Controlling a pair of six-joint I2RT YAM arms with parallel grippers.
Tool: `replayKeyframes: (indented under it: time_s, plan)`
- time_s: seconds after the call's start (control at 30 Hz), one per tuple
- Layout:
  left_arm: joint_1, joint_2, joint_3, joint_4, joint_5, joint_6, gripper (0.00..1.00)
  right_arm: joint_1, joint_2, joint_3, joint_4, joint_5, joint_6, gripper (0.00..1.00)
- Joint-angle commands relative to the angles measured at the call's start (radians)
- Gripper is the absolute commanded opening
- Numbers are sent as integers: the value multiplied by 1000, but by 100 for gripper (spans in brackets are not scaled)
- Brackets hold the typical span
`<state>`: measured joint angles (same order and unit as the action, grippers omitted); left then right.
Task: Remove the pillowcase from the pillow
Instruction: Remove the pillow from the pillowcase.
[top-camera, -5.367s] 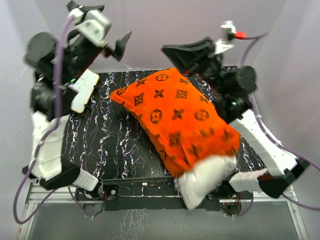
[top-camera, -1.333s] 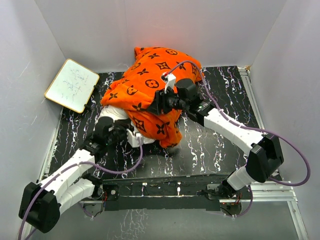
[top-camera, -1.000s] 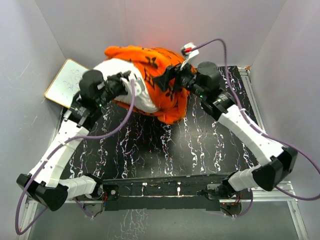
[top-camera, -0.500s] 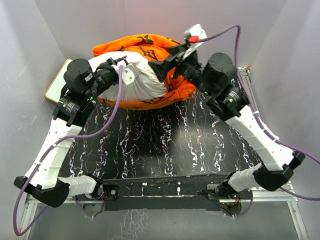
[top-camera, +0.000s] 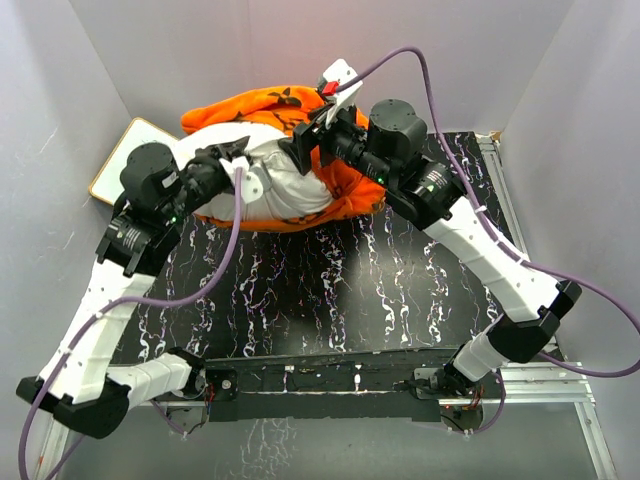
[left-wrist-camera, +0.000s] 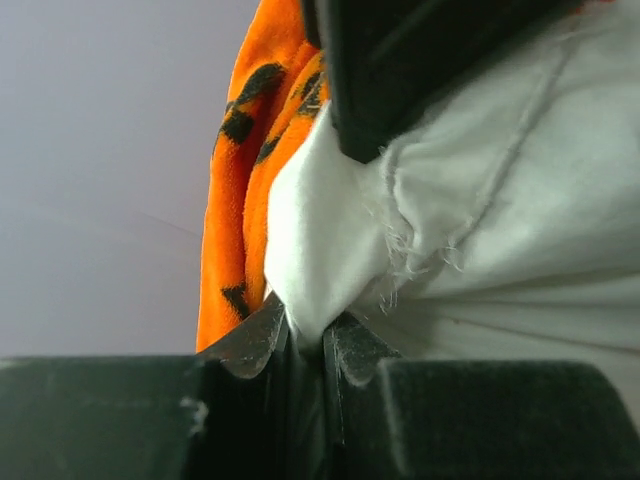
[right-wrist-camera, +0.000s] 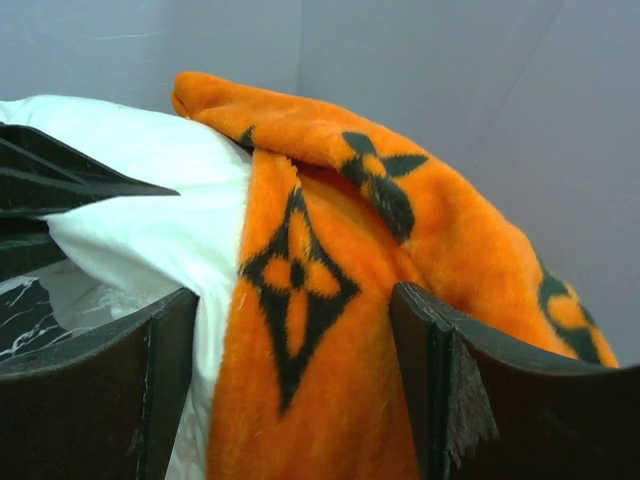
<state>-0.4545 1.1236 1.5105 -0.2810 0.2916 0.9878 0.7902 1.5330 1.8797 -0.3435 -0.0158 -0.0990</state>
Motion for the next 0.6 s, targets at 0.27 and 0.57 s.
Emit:
replayKeyframes:
  time_s: [0.27, 0.57]
  plan:
    - [2, -139, -86, 150, 55, 133, 0, -15, 32, 158, -90, -152, 90, 78]
    - [2, -126, -68, 153, 50, 120, 0, -49, -47, 34, 139, -551, 243, 86]
